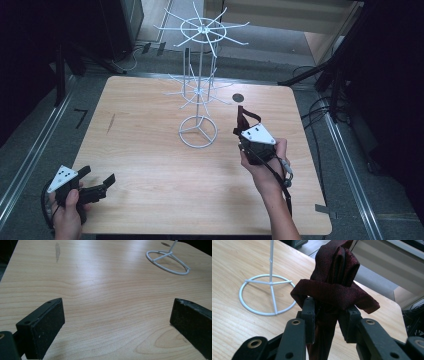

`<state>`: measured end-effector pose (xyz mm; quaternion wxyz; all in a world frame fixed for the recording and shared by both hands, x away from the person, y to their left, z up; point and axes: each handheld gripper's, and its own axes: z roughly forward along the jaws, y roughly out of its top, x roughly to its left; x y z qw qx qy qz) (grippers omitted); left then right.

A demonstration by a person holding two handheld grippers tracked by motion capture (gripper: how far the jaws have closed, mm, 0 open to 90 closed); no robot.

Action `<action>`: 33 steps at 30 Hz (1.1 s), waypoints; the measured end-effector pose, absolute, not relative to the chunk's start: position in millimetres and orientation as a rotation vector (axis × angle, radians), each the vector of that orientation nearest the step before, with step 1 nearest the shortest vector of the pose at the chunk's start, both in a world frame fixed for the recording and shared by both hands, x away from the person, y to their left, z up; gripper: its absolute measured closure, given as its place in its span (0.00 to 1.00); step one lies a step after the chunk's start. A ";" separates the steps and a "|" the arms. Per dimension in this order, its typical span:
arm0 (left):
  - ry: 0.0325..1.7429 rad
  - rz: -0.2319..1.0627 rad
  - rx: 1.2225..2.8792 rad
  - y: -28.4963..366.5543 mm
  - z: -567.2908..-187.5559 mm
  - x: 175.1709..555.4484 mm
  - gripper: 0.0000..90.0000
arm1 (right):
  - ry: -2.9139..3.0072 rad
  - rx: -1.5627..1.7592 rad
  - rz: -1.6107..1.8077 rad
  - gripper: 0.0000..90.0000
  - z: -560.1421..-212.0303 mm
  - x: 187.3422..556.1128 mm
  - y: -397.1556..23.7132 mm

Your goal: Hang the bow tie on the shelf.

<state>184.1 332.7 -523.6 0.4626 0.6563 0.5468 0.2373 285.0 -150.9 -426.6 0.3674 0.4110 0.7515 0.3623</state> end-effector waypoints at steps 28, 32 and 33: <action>1.345 0.580 1.611 332.7 -523.7 184.2 0.00 | 1.924 0.989 0.969 0.78 -405.4 285.9 -128.1; 1.345 0.580 1.613 332.8 -523.6 184.1 0.00 | 1.935 0.987 0.967 0.78 -406.6 287.0 -124.1; 1.345 0.580 1.613 332.9 -523.5 184.1 0.00 | 1.937 0.983 0.965 0.78 -407.2 287.7 -122.8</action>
